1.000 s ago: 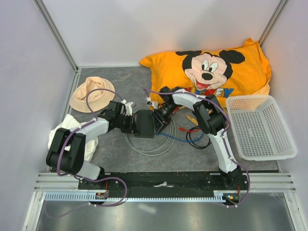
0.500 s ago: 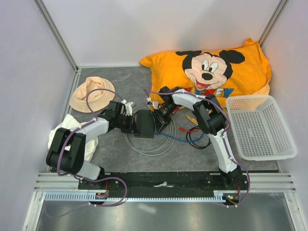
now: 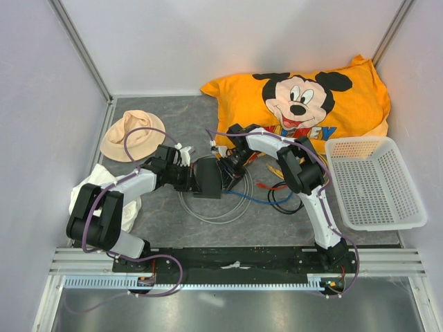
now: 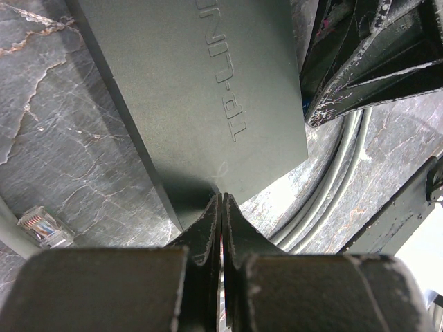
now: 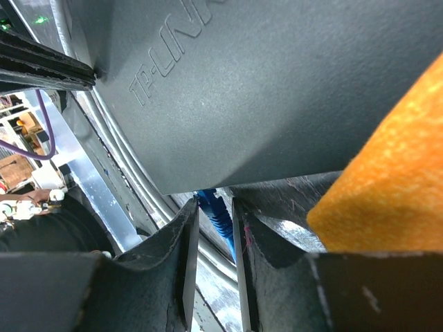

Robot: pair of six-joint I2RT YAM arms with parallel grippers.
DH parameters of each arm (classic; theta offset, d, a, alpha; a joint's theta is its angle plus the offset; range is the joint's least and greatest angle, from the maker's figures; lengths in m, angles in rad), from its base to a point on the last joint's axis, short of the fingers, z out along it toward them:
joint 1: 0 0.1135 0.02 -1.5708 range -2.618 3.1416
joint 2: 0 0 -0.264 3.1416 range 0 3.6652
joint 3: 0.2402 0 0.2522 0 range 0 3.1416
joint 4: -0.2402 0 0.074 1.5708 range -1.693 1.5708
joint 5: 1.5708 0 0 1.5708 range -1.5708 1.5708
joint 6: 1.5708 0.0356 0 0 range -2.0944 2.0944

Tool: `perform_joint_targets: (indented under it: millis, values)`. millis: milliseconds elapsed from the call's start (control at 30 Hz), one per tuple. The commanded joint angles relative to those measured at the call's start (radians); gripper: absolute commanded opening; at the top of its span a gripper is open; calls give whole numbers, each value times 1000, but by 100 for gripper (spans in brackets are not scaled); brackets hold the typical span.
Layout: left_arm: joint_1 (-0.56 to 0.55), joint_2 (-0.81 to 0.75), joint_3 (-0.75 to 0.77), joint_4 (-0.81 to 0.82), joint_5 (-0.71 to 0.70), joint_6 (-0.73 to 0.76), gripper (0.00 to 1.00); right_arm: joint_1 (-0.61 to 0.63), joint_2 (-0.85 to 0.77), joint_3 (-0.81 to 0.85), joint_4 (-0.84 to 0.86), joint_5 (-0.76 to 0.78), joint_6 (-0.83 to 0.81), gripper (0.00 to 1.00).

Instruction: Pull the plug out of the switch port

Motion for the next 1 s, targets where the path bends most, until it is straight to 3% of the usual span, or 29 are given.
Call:
perform_joint_targets:
  millis: [0,300,767,967]
  values:
    - [-1,21,18,16,-1,11,2,28,74,6,86,115,-16,34]
    - [-3,24,20,13,-3,11,2,31,99,27,82,88,-17,33]
    - [-1,38,25,13,-1,7,2,46,77,15,83,230,-8,0]
    - [-3,42,28,13,-1,6,2,45,88,-26,51,285,-48,0]
